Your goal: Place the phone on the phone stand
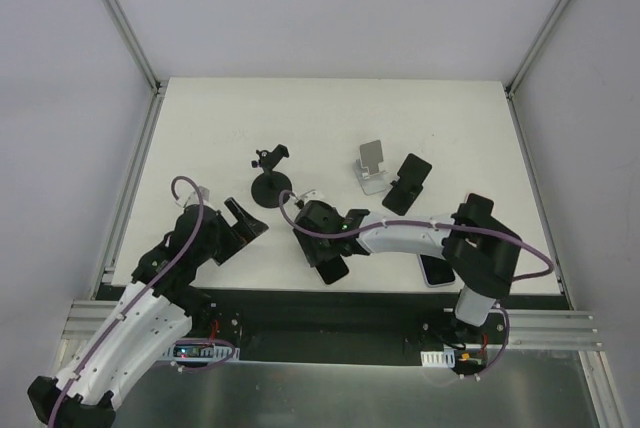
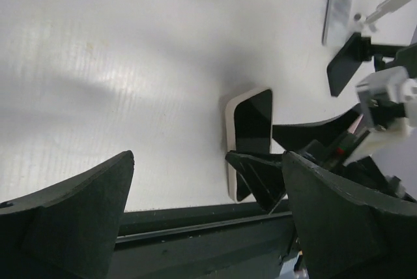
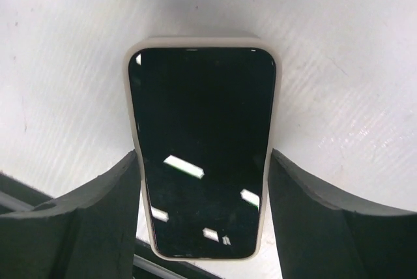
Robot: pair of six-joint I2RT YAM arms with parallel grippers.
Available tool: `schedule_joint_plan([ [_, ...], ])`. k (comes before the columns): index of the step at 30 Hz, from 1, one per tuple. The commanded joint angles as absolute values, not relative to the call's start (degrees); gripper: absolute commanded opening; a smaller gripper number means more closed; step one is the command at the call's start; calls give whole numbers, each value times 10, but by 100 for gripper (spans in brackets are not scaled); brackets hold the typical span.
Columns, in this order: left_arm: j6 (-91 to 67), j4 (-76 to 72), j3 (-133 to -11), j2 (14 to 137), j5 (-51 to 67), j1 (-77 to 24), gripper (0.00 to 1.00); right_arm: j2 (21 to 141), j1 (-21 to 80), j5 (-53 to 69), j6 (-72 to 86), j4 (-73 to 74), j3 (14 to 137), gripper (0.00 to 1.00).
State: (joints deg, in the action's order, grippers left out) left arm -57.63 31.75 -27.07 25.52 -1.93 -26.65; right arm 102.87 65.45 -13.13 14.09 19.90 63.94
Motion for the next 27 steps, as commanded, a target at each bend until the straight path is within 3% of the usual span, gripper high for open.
schedule_joint_plan([
  [1, -563, 196, -247, 324, 103, -269, 93, 933, 655, -152, 91, 73, 566, 6],
  [2, -560, 173, -244, 341, 127, -268, 92, 926, 653, -150, 84, 51, 560, 1],
  [11, -484, -36, -256, 549, 300, -266, 83, 840, 652, -88, 45, -64, 474, 1],
  [27, -446, -76, -323, 677, 391, -301, 50, 788, 657, -33, 6, -115, 438, 1],
])
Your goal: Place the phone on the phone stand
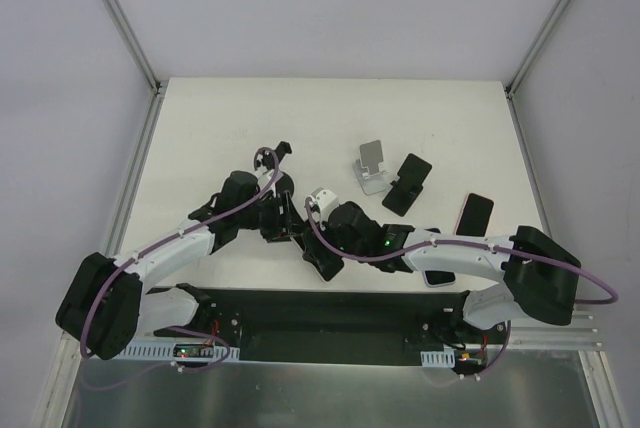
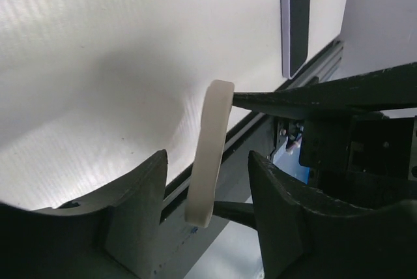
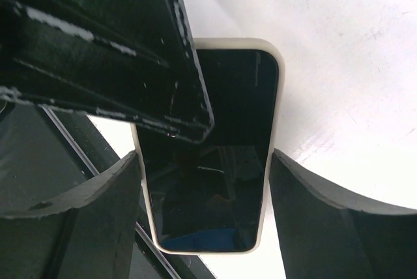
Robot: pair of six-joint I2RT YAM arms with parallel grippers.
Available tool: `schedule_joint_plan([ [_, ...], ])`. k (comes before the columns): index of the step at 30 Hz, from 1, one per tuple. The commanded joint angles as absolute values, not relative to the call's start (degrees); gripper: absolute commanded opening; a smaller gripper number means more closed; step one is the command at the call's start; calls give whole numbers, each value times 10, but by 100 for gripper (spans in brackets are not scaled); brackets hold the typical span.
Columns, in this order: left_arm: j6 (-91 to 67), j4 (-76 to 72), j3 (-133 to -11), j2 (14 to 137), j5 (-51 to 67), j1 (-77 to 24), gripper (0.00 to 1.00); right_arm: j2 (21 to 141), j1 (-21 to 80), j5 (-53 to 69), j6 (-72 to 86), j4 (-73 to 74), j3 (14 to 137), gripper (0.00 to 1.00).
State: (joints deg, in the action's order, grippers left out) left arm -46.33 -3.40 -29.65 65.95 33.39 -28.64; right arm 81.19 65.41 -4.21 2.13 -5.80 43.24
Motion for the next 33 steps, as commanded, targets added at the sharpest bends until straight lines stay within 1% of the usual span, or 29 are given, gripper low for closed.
schedule_joint_plan([
  [1, -446, -81, -325, 680, 395, -303, 45, 787, 657, -36, 4, -116, 437, 1],
  [3, -447, -82, -327, 681, 402, -307, 42, 785, 657, -43, 4, -120, 434, 1],
  [7, -453, -82, -318, 665, 397, -308, 29, 779, 657, -40, 5, -124, 431, 1],
  [9, -454, -82, -313, 648, 392, -308, 18, 777, 657, -34, 6, -127, 428, 1],
  [11, -453, -82, -309, 625, 383, -308, 2, 776, 657, -30, 8, -127, 429, 1],
  [12, -453, -82, -304, 616, 380, -308, 0, 775, 659, -27, 10, -126, 431, 5],
  [13, -453, -81, -302, 607, 376, -308, 0, 774, 658, -25, 11, -122, 432, 28],
  [14, -449, -77, -301, 587, 366, -308, 0, 769, 658, -20, 16, -116, 434, 45],
  [15, -444, -64, -303, 575, 362, -308, 0, 765, 658, -22, 19, -108, 439, 60],
  [16, -439, -50, -306, 562, 358, -308, 0, 759, 657, -21, 25, -94, 439, 84],
  [17, -424, -36, -308, 532, 350, -308, 0, 744, 651, -15, 29, -84, 440, 90],
  [18, -414, -20, -318, 515, 331, -308, 0, 736, 648, 20, 29, -76, 441, 94],
  [19, -404, 32, -324, 498, 316, -308, 0, 726, 643, 34, 26, -49, 447, 96],
  [22, -353, 117, -352, 431, 269, -308, 0, 672, 634, 41, 11, -7, 454, 100],
  [23, -332, 146, -362, 404, 252, -308, 0, 642, 628, 23, 7, -3, 456, 97],
  [25, -315, 190, -390, 382, 193, -308, 0, 615, 614, 4, 5, 17, 463, 96],
  [26, -298, 226, -409, 364, 174, -308, 0, 600, 586, -21, 4, 17, 473, 96],
  [27, -292, 239, -419, 358, 159, -308, 0, 599, 565, -18, 4, 14, 481, 96],
  [28, -283, 253, -429, 352, 133, -308, 0, 604, 519, -9, 4, 12, 493, 96],
  [30, -274, 270, -452, 335, 120, -308, 0, 647, 476, 62, -24, 12, 549, 96],
  [31, -270, 270, -457, 331, 118, -308, 0, 667, 435, 99, -61, 4, 569, 97],
  [32, -259, 270, -470, 325, 120, -308, 0, 713, 419, 185, -85, 3, 589, 97],
  [33, -254, 269, -476, 323, 120, -308, 0, 738, 404, 217, -107, 4, 640, 98],
])
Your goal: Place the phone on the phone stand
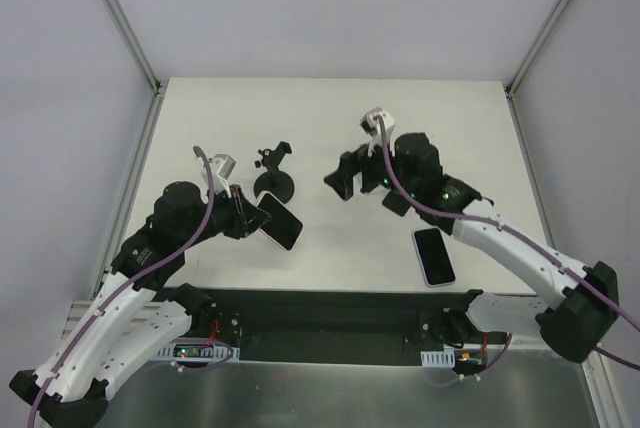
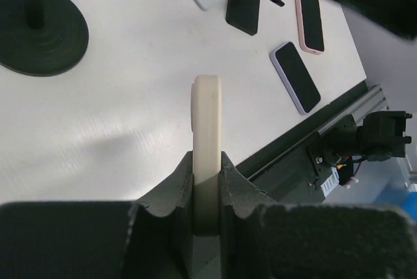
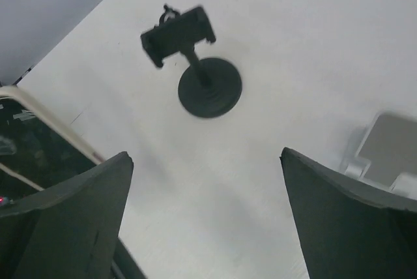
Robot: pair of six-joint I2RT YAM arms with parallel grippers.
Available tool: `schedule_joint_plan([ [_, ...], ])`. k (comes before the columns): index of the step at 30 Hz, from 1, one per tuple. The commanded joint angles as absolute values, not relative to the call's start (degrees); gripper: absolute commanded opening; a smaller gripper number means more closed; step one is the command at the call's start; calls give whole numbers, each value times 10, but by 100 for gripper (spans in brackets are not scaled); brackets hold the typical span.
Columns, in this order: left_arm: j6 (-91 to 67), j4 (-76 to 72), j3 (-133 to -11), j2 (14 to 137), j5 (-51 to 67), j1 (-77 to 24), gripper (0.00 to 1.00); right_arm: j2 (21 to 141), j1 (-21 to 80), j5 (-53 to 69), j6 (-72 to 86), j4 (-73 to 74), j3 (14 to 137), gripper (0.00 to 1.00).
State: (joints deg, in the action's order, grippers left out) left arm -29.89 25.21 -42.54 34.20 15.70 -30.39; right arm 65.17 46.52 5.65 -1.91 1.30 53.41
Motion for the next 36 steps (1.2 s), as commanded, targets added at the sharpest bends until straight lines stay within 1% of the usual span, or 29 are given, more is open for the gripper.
schedule_joint_plan([
  [1, -241, 270, -482, 323, 121, -308, 0, 784, 386, 235, -143, 3, 664, 96],
  [3, -233, 273, -500, 316, 116, -308, 0, 831, 367, 302, -160, -24, 726, 92],
  [4, -223, 273, -504, 312, 114, -308, 0, 856, 354, 328, -163, -44, 751, 87],
  [5, -219, 276, -513, 302, 104, -308, 0, 906, 350, 367, -179, -35, 779, 83],
  [6, -213, 278, -518, 296, 99, -308, 0, 930, 349, 389, -193, -19, 807, 80],
  [7, -204, 284, -523, 290, 92, -308, 0, 969, 346, 408, -204, -3, 857, 75],
  [9, -199, 290, -533, 271, 75, -308, 0, 997, 346, 454, -245, 21, 888, 72],
  [13, -198, 308, -540, 248, 66, -308, 0, 1049, 342, 493, -285, 38, 931, 56],
  [16, -206, 308, -533, 234, 79, -308, 0, 1074, 341, 507, -295, 40, 939, 52],
  [19, -205, 311, -528, 218, 69, -308, 0, 1088, 344, 526, -292, 39, 947, 48],
  [23, -199, 324, -529, 210, 47, -308, 0, 1102, 355, 484, -282, 30, 956, 44],
  [24, -199, 330, -530, 210, 42, -308, 0, 1106, 356, 477, -279, 32, 967, 37],
  [25, -204, 333, -530, 210, 36, -308, 0, 1117, 359, 469, -268, 33, 974, 34],
  [27, -205, 334, -527, 207, 32, -308, 0, 1125, 359, 467, -261, 34, 987, 33],
  [30, -205, 334, -524, 207, 36, -308, 0, 1133, 364, 461, -259, 36, 992, 24],
  [36, -204, 334, -524, 208, 38, -308, 0, 1140, 370, 462, -259, 36, 996, 25],
])
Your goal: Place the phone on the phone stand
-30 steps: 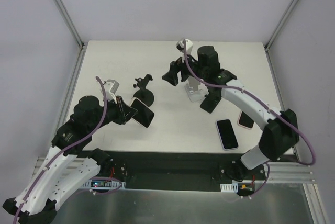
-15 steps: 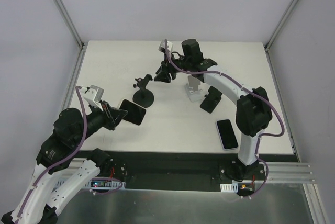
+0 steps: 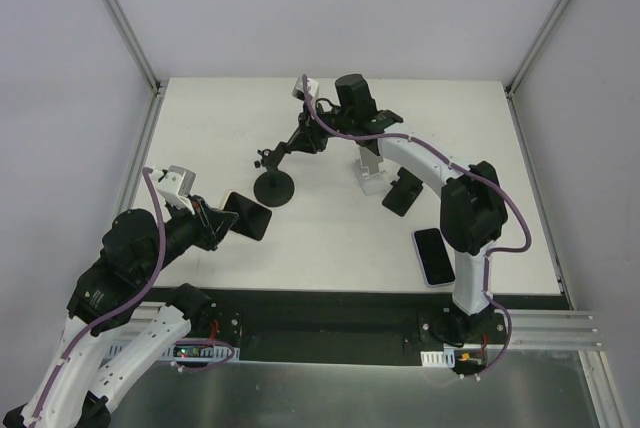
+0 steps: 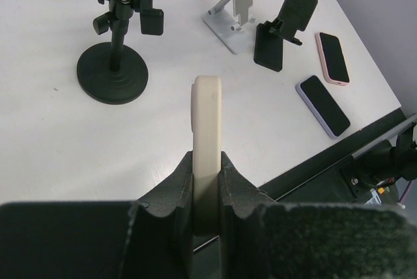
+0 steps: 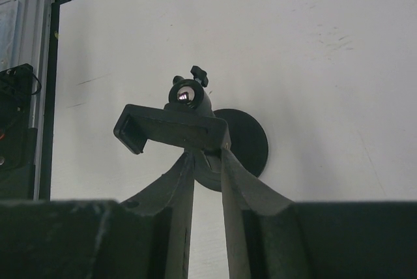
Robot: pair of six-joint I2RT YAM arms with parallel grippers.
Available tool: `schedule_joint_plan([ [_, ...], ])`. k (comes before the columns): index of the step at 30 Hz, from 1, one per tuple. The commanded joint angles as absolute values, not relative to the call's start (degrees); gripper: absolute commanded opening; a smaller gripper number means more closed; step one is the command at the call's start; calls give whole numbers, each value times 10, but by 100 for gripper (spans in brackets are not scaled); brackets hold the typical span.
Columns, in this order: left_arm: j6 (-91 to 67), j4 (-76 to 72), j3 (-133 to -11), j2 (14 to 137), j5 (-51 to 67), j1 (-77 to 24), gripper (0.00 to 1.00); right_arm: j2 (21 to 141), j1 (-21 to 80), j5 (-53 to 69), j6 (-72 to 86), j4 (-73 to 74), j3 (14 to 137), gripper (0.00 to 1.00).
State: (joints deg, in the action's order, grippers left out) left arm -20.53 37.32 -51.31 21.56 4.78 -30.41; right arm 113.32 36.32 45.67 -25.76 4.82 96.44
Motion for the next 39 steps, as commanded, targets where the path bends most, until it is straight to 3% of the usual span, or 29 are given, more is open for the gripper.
schedule_joint_plan([
  [1, -204, 334, -525, 209, 38, -308, 0, 1142, 371, 462, -259, 37, 999, 25],
  [13, -207, 334, -525, 207, 38, -308, 0, 1152, 380, 455, -278, 64, 1010, 23],
  [30, -211, 308, -546, 249, 42, -308, 0, 1145, 403, 423, -286, 65, 1000, 6],
  [32, -212, 295, -546, 253, 42, -308, 0, 1136, 408, 397, -283, 59, 991, 0],
  [39, -172, 250, -581, 328, 90, -308, 0, 1059, 417, 290, -240, 52, 929, 0],
])
